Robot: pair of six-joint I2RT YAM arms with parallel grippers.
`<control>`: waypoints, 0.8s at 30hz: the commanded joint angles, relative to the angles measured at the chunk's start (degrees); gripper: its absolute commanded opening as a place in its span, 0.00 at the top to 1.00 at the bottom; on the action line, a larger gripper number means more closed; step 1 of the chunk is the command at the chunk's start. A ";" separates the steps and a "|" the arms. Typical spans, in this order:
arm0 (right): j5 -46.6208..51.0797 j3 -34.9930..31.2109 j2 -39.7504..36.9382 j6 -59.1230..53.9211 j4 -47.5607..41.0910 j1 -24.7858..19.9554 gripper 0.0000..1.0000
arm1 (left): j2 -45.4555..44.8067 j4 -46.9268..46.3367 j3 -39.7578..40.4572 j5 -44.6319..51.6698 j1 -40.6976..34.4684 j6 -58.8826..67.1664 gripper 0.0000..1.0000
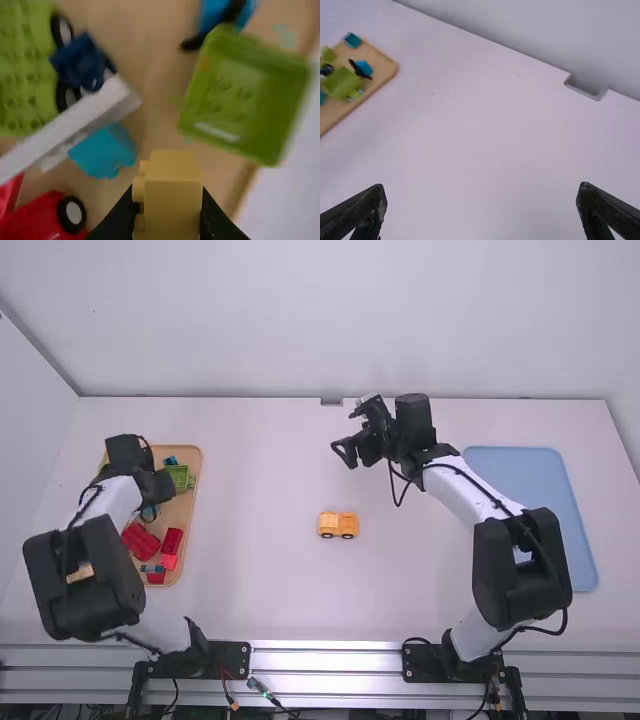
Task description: Assemble lego blocks to make yellow taxi
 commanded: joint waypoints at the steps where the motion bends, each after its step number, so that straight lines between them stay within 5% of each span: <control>1: -6.32 1.01 -1.84 4.42 1.29 -0.20 0.01 | -4.94 1.18 -2.54 0.22 -5.07 1.51 0.98; 13: -32.24 1.01 5.42 15.45 16.35 -0.35 0.01 | -10.93 12.20 -5.75 10.14 -29.20 19.87 0.98; 24: -42.42 1.01 9.99 16.33 17.18 -1.53 0.02 | -10.95 22.75 -8.02 16.90 -35.78 29.31 0.98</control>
